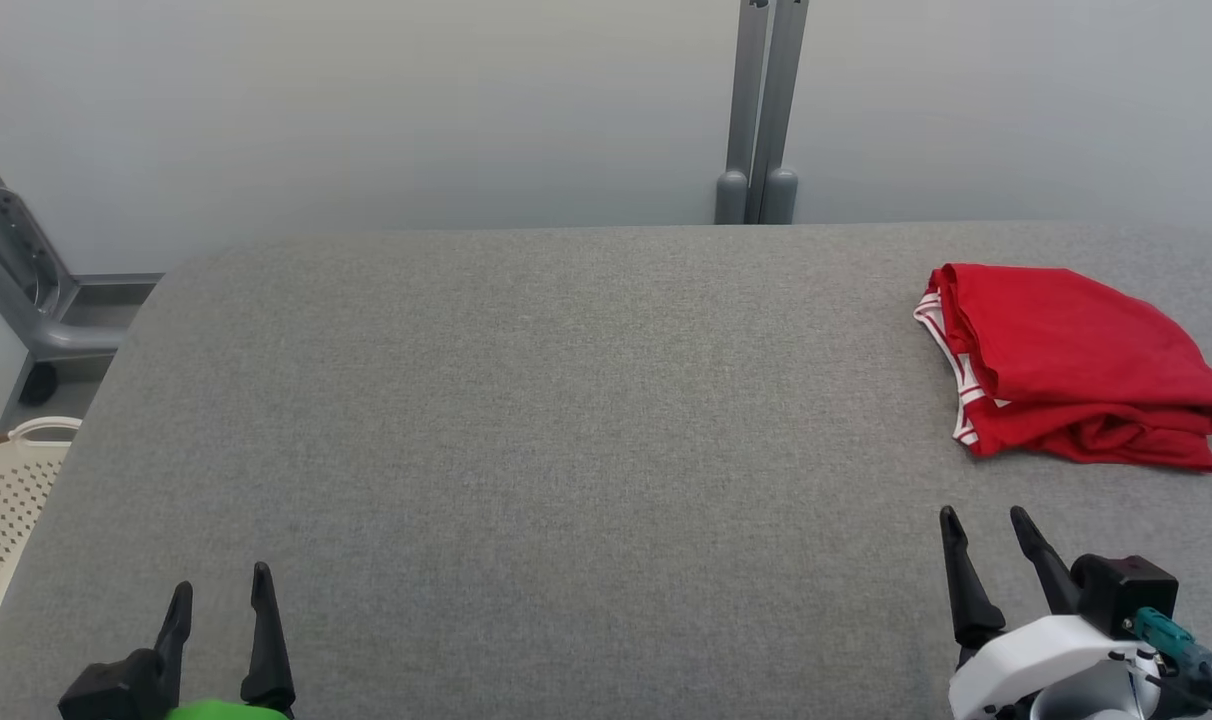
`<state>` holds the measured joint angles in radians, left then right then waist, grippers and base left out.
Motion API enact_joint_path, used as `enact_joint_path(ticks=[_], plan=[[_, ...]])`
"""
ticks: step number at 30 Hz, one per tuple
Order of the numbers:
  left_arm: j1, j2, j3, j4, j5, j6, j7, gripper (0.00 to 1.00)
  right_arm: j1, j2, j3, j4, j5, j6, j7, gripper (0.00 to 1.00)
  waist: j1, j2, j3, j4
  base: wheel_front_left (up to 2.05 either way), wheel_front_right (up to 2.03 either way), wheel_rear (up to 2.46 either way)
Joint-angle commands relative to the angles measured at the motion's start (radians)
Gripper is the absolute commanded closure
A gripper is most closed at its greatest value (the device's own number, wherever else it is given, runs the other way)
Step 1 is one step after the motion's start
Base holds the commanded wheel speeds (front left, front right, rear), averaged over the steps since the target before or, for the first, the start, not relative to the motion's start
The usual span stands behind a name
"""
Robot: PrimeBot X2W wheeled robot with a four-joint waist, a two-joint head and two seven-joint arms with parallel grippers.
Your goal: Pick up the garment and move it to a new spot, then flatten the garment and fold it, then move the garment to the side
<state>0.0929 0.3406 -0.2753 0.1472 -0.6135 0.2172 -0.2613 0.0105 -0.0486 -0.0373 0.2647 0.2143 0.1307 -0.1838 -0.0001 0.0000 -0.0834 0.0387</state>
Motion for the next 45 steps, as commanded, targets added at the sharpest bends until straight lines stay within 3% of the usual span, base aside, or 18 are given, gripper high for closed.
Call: enact_joint_path(ticks=[1, 16, 44, 45], plan=[[0.013, -0.002, 0.008, 0.002, 0.009, -0.008, -0.004, 0.0, 0.012, -0.004, -0.004, 0.005, -0.016, 0.0, -0.006, 0.0, 0.0001, 0.0, 0.0, 0.0, 0.0, 0.0, 0.0], [0.032, -0.09, 0.124, 0.036, 0.099, -0.157, -0.004, 0.0, -0.012, -0.004, -0.002, 0.091, -0.03, 0.0, -0.065, 0.0, 0.0001, 0.0, 0.007, 0.002, 0.0, 0.0, 0.0], [0.009, -0.162, 0.206, 0.11, 0.198, -0.228, -0.004, 0.0, -0.023, -0.003, 0.003, 0.118, -0.049, 0.0, -0.07, 0.0, 0.0001, 0.0, 0.014, -0.002, 0.0, 0.0, 0.0], [0.019, -0.162, 0.205, 0.11, 0.193, -0.226, 0.0, 1.0, -0.016, -0.001, 0.002, 0.117, -0.045, 0.0, -0.064, 1.0, 0.0001, 0.0, 0.014, -0.002, 0.0, 0.0, 0.0]])
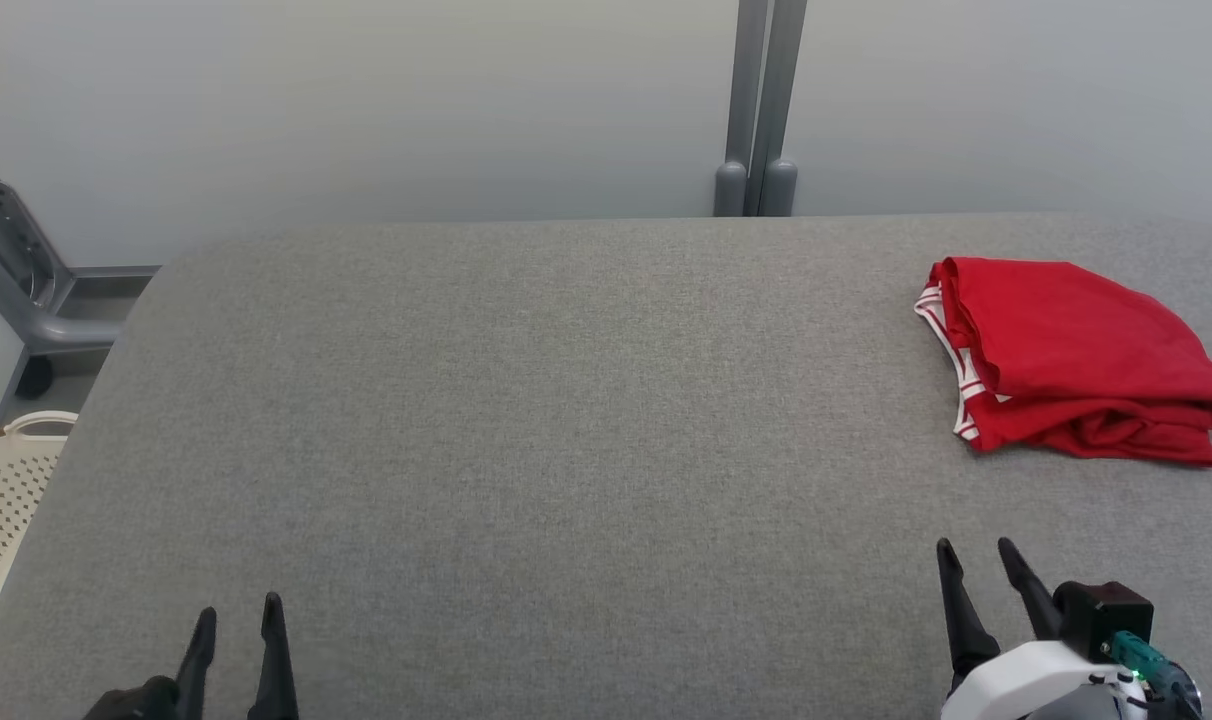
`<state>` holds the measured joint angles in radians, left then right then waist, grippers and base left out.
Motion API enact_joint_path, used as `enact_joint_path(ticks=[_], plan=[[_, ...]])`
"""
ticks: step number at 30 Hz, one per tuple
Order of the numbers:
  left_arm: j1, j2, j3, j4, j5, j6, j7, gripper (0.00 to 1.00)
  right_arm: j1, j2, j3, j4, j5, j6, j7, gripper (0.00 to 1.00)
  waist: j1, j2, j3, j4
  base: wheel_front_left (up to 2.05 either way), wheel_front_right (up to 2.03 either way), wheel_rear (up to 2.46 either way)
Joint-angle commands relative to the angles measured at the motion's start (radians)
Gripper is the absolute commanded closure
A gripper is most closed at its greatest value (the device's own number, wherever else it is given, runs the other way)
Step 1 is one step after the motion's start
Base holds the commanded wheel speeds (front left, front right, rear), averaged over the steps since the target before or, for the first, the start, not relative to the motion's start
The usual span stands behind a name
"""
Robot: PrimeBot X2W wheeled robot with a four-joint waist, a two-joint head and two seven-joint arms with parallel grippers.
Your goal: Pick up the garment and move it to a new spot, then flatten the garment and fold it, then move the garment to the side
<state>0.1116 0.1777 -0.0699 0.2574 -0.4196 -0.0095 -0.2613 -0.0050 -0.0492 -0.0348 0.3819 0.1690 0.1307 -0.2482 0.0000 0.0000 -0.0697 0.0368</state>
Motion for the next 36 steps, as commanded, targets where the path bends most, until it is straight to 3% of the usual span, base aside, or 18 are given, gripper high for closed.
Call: enact_joint_path(ticks=[1, 36], plan=[[0.001, -0.001, -0.001, 0.004, -0.001, 0.0, 0.001, 1.0, 0.002, 0.001, 0.0, 0.004, 0.0, 0.0, 0.0, 1.0, 0.0, 0.0, 0.0, 0.0, 0.0, 0.0, 0.0], [-0.119, -0.054, 0.073, 0.035, -0.473, -0.049, 0.176, 1.0, -0.018, 0.001, -0.033, -0.068, 0.578, 0.0, 0.121, 1.0, 0.0, 0.0, 0.019, -0.01, 0.0, 0.0, 0.0]])
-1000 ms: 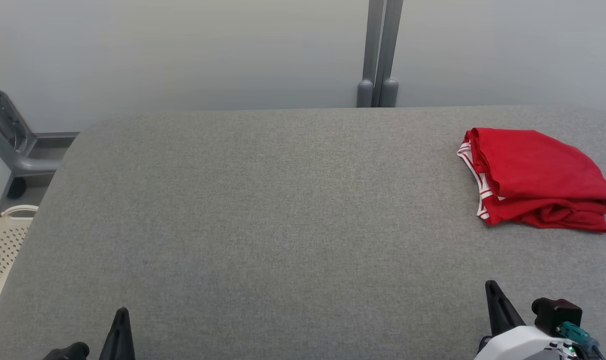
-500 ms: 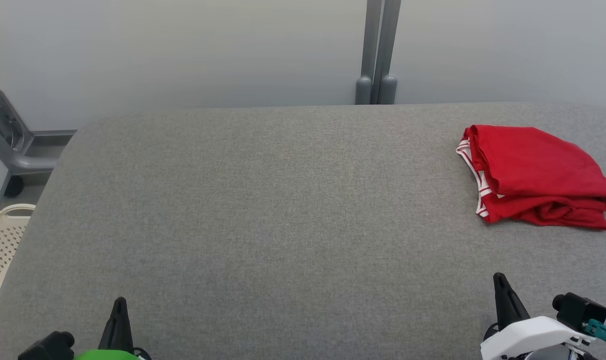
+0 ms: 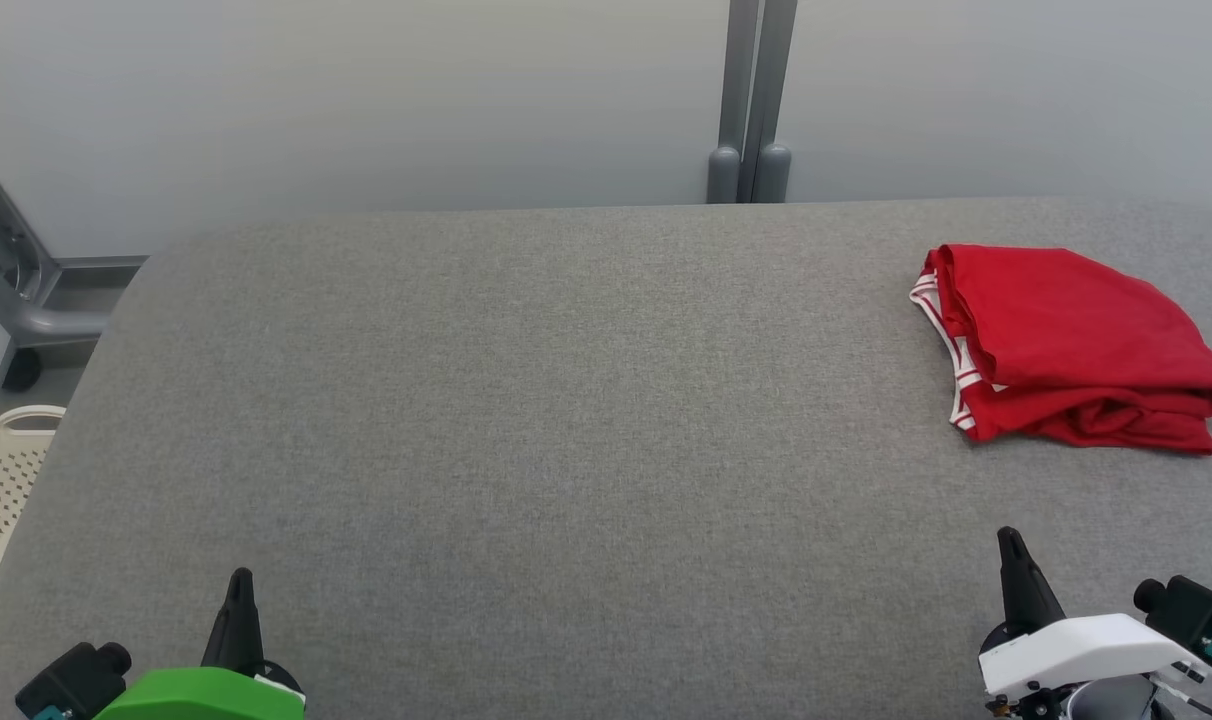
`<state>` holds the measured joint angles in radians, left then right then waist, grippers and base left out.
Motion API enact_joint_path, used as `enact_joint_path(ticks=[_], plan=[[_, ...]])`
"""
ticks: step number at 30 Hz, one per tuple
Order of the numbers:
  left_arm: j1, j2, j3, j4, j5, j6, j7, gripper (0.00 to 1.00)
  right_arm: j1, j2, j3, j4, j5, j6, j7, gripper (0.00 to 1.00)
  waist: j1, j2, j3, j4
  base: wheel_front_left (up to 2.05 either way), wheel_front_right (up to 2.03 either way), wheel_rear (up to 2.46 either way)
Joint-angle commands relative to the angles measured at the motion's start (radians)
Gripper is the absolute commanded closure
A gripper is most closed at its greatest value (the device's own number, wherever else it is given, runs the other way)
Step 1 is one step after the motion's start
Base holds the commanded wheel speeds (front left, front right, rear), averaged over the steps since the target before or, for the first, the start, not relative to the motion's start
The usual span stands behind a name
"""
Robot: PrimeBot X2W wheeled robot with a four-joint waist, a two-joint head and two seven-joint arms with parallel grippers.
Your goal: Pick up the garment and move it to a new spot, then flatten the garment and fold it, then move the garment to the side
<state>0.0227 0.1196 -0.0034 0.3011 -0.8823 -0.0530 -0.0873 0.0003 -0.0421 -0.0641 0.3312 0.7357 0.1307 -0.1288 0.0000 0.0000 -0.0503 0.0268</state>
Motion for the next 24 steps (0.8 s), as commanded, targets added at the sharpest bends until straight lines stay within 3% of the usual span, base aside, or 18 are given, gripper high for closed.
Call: enact_joint_path(ticks=[1, 24], plan=[[-0.033, 0.003, 0.008, -0.009, -0.022, -0.007, 0.006, 1.0, -0.024, -0.006, -0.004, -0.02, 0.026, 0.0, 0.004, 1.0, 0.0, 0.0, 0.0, 0.0, 0.0, 0.0, 0.0], [-0.096, -0.023, 0.048, -0.001, -0.268, -0.033, 0.096, 1.0, -0.039, -0.008, -0.021, -0.064, 0.326, 0.0, 0.068, 1.0, 0.0, 0.0, 0.014, -0.007, 0.0, 0.0, 0.0]])
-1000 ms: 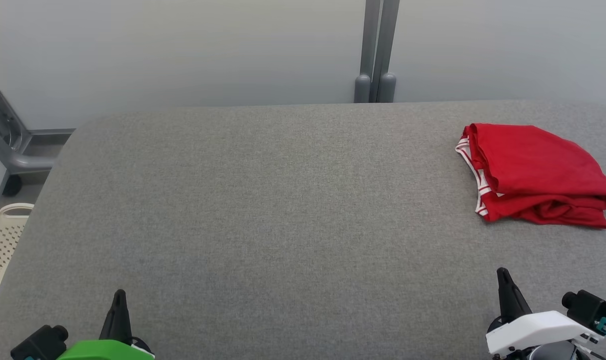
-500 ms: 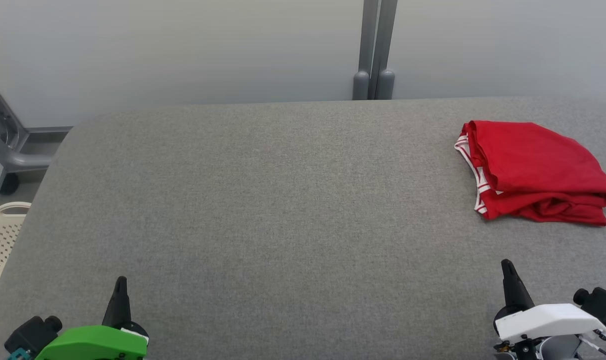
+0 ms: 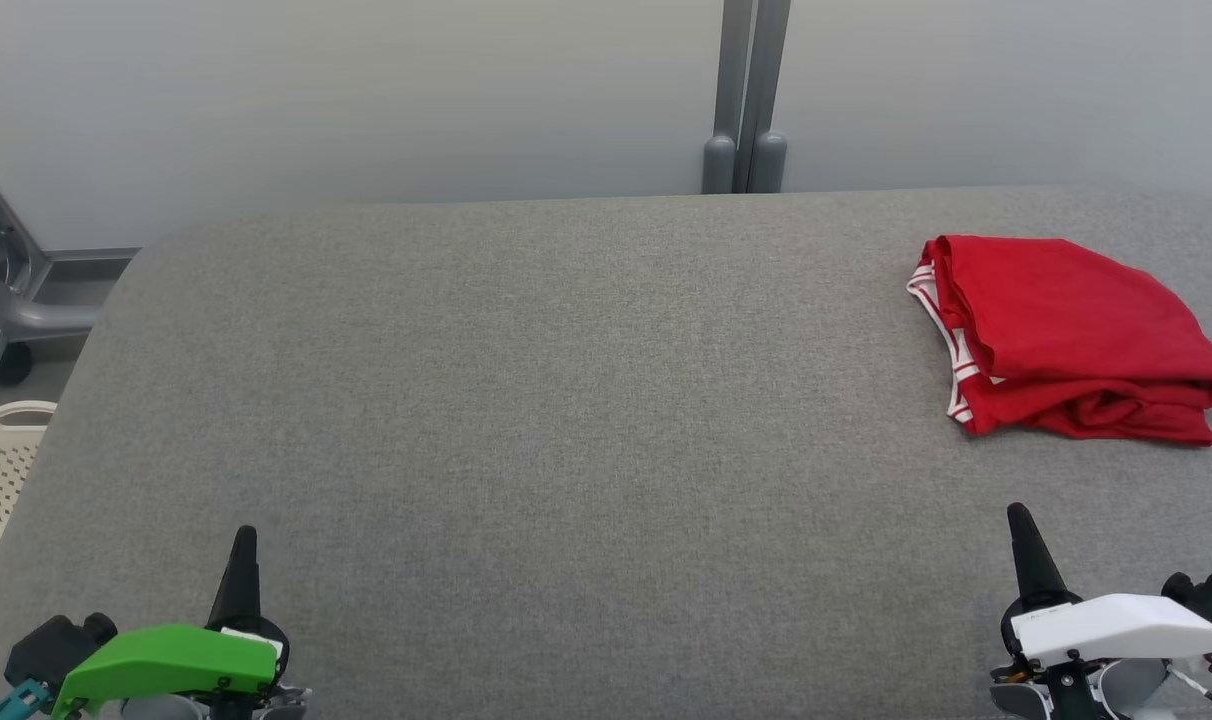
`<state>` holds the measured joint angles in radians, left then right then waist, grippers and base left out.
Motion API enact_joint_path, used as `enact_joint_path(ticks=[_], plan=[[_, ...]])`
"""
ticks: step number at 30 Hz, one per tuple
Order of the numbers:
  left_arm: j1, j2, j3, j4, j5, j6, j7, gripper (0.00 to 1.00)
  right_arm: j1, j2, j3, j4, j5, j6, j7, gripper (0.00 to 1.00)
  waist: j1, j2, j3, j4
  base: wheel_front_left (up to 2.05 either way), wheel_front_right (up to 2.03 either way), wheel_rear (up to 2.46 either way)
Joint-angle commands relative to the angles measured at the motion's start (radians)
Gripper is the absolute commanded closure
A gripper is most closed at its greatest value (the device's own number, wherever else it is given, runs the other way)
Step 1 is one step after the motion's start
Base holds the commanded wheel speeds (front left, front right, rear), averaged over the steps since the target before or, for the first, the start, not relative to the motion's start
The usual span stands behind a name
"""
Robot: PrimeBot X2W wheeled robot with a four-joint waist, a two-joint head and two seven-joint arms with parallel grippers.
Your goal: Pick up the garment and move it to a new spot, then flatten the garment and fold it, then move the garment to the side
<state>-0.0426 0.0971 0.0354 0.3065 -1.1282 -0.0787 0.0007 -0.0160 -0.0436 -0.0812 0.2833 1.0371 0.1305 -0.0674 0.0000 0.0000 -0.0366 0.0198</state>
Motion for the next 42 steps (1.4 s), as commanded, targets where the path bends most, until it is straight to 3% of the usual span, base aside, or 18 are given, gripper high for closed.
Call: enact_joint_path(ticks=[1, 42], plan=[[-0.033, -0.001, 0.01, -0.006, -0.031, -0.008, 0.01, 1.0, -0.023, -0.006, -0.004, -0.018, 0.035, 0.0, 0.008, 1.0, 0.0, 0.0, 0.001, -0.001, 0.0, 0.0, 0.0], [-0.109, -0.034, 0.058, 0.004, -0.334, -0.039, 0.122, 1.0, -0.038, -0.008, -0.025, -0.071, 0.406, 0.0, 0.086, 1.0, 0.0, 0.0, 0.024, -0.012, 0.0, 0.0, 0.0]])
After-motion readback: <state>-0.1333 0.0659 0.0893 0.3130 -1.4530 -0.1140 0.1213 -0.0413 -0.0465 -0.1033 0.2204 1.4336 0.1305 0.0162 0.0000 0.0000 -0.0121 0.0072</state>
